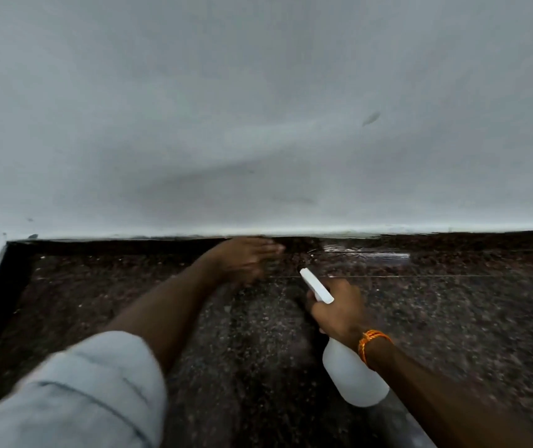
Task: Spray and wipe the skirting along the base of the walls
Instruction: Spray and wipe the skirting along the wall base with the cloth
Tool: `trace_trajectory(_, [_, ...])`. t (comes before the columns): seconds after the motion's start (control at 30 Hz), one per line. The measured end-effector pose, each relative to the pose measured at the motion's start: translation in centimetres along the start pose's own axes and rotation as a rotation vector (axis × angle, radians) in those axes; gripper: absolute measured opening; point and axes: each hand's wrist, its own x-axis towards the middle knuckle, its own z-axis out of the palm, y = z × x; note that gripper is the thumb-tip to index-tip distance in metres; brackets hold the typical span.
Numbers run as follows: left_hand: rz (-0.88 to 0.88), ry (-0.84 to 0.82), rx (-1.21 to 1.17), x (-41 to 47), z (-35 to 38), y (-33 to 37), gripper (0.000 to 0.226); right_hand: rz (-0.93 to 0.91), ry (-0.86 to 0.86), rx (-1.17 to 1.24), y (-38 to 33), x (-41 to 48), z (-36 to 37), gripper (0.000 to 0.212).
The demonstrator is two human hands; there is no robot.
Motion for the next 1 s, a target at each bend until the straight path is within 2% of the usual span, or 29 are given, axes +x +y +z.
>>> trace_trajectory(0.03, [0.005,0.008,-0.166,0.6,-9.1,-2.8,0.049,0.028,0.019,0.052,-0.4,-0.2,0.7,0.006])
trace_trajectory(0.1, [0.036,-0.145,-0.27,1.8,-12.6,-4.6,0.044,0.081,0.074,0.121,-1.2,-0.6,1.1,0.015])
trace_trajectory(0.13, [0.157,-0.219,-0.297,0.8,-12.6,-4.3,0.043,0.095,0.095,0.112,-1.6,-0.8,1.2,0.017])
trace_trajectory(0.17, [0.127,-0.279,-0.397,-0.3,-11.8,-4.0,0.043,0.106,0.11,0.104,-1.7,-1.1,1.5,0.017])
trace_trajectory(0.23, [0.066,-0.388,-0.39,-3.6,-12.5,-4.6,0.042,0.157,0.091,0.085,-3.0,-1.9,1.7,0.013])
trace_trajectory(0.33, [0.042,-0.397,-0.366,-7.8,-12.3,-6.2,0.039,0.179,0.016,0.093,-5.8,-2.3,1.9,0.009])
trace_trajectory(0.4, [-0.099,-0.3,-0.338,-10.6,-9.8,-6.3,0.041,0.13,-0.022,0.031,-7.6,-1.7,2.1,0.017])
trace_trajectory(0.43, [-0.249,-0.317,-0.26,-11.8,-9.0,-6.1,0.047,0.1,-0.045,-0.014,-8.5,-1.3,2.2,0.018])
trace_trajectory(0.47, [-0.325,-0.354,-0.302,-12.7,-9.3,-6.1,0.051,0.099,-0.065,-0.023,-9.2,-1.4,2.5,0.014])
trace_trajectory(0.5, [-0.201,-0.394,-0.469,-13.2,-10.7,-6.3,0.043,0.101,-0.068,-0.01,-9.8,-1.5,2.8,0.015])
trace_trajectory(0.53, [-0.119,-0.47,-0.495,-13.3,-12.5,-6.7,0.03,0.096,-0.065,0.01,-10.4,-1.4,3.3,0.023])
trace_trajectory(0.57, [-0.105,-0.525,-0.396,-13.7,-13.7,-6.7,0.029,0.103,-0.061,0.03,-10.5,-1.3,4.1,0.026])
trace_trajectory(0.6, [-0.083,-0.519,-0.279,-14.0,-14.6,-7.0,0.035,0.125,-0.049,0.056,-10.6,-1.5,4.7,0.023])
trace_trajectory(0.67, [-0.025,-0.469,-0.192,-15.2,-13.3,-7.5,0.043,0.114,-0.032,0.101,-10.9,-1.2,6.6,0.019])
trace_trajectory(0.77, [0.034,-0.393,-0.143,-16.7,-11.5,-8.4,0.042,0.06,-0.011,0.1,-10.9,-0.4,8.9,0.023])
trace_trajectory(0.83, [0.042,-0.275,-0.091,-17.6,-10.8,-8.3,0.039,0.057,0.015,0.091,-10.9,-0.1,9.9,0.024])
trace_trajectory(0.9, [0.03,-0.182,-0.099,-18.8,-9.8,-7.3,0.04,0.033,0.025,0.071,-11.4,-0.2,10.3,0.021])
trace_trajectory(1.0, [0.014,-0.202,-0.147,-19.6,-9.7,-7.2,0.05,-0.004,0.023,0.012,-12.1,-0.4,10.4,0.019])
